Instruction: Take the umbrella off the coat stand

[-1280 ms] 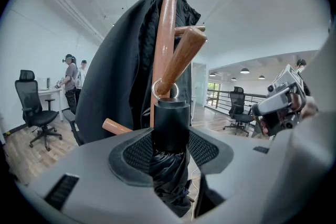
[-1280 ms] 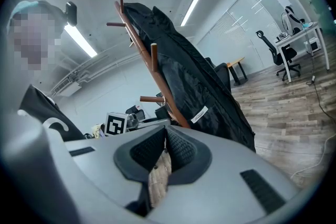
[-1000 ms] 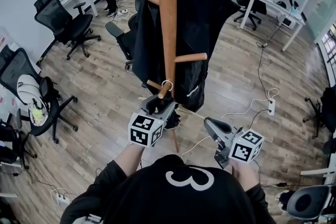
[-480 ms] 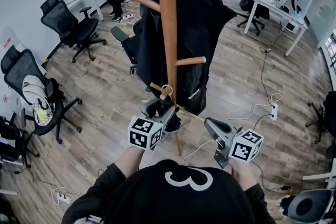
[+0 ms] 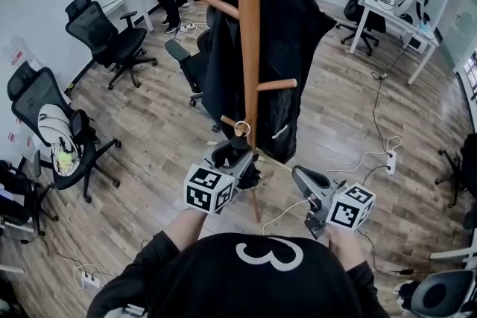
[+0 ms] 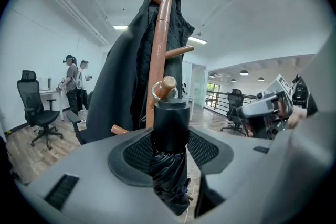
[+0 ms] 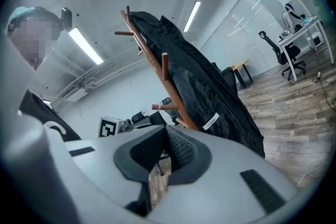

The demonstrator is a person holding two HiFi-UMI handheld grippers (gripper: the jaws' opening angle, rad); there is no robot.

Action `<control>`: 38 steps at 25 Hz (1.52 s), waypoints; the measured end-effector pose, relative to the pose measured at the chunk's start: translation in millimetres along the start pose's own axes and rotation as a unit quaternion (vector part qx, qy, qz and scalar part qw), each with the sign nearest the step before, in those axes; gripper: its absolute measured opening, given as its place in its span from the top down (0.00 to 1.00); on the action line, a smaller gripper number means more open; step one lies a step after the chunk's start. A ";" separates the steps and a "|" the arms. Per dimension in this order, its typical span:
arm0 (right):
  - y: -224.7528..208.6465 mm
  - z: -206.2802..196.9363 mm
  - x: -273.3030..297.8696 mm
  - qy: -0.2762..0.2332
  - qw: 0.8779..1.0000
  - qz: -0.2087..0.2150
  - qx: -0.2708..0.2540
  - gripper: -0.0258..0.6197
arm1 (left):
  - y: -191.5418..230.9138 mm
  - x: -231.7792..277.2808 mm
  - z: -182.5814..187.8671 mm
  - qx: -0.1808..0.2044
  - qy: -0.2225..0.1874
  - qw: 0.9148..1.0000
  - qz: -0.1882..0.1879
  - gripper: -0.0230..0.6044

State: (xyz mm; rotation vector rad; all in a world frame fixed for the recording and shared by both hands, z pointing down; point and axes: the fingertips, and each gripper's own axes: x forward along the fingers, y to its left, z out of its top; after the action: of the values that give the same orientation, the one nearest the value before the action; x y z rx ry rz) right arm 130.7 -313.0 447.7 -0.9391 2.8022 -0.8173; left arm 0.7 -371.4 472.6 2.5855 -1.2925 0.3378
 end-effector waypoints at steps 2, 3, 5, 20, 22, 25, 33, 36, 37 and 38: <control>5.4 -0.8 -2.4 -0.005 1.000 -0.004 0.002 0.92 | -1.5 -6.2 1.8 -0.002 0.000 1.000 -0.002 0.63; 8.0 -1.3 -3.2 -0.008 1.000 -0.008 0.004 0.92 | -2.1 -9.7 2.9 -0.004 0.000 1.000 -0.005 0.63; 13.7 -2.6 -4.7 -0.012 1.000 -0.014 0.009 0.92 | -4.2 -17.7 4.7 -0.007 0.000 1.000 -0.010 0.63; 83.0 -26.2 -2.0 -0.010 1.000 -0.001 0.021 0.92 | -33.2 -102.8 11.9 0.002 -0.007 0.999 -0.041 0.63; 95.8 -30.3 2.4 -0.008 1.000 0.006 0.018 0.92 | -35.7 -117.6 12.5 0.004 -0.011 0.999 -0.043 0.63; 113.2 -37.9 7.7 -0.002 1.000 0.013 0.011 0.92 | -40.1 -139.2 9.7 0.008 -0.014 0.999 -0.046 0.63; 163.5 -55.5 1.1 -0.003 0.999 0.035 -0.015 0.92 | -61.5 -194.2 -2.7 0.007 -0.019 0.998 -0.060 0.63; 184.7 -64.7 -3.5 -0.003 0.999 0.041 -0.024 0.92 | -71.0 -215.6 -7.1 0.014 -0.021 0.997 -0.068 0.63; 189.9 -67.5 -5.3 -0.003 0.999 0.041 -0.026 0.92 | -73.8 -221.6 -8.1 0.015 -0.022 0.997 -0.072 0.63; 194.4 -70.0 -7.4 -0.004 0.999 0.039 -0.028 0.92 | -76.1 -227.1 -9.1 0.014 -0.024 0.997 -0.075 0.63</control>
State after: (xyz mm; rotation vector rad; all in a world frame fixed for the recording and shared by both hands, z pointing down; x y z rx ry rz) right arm 15.7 -146.0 407.8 -0.8318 2.8486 -0.7272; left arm -71.6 -153.4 404.2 2.7097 -1.1082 0.2713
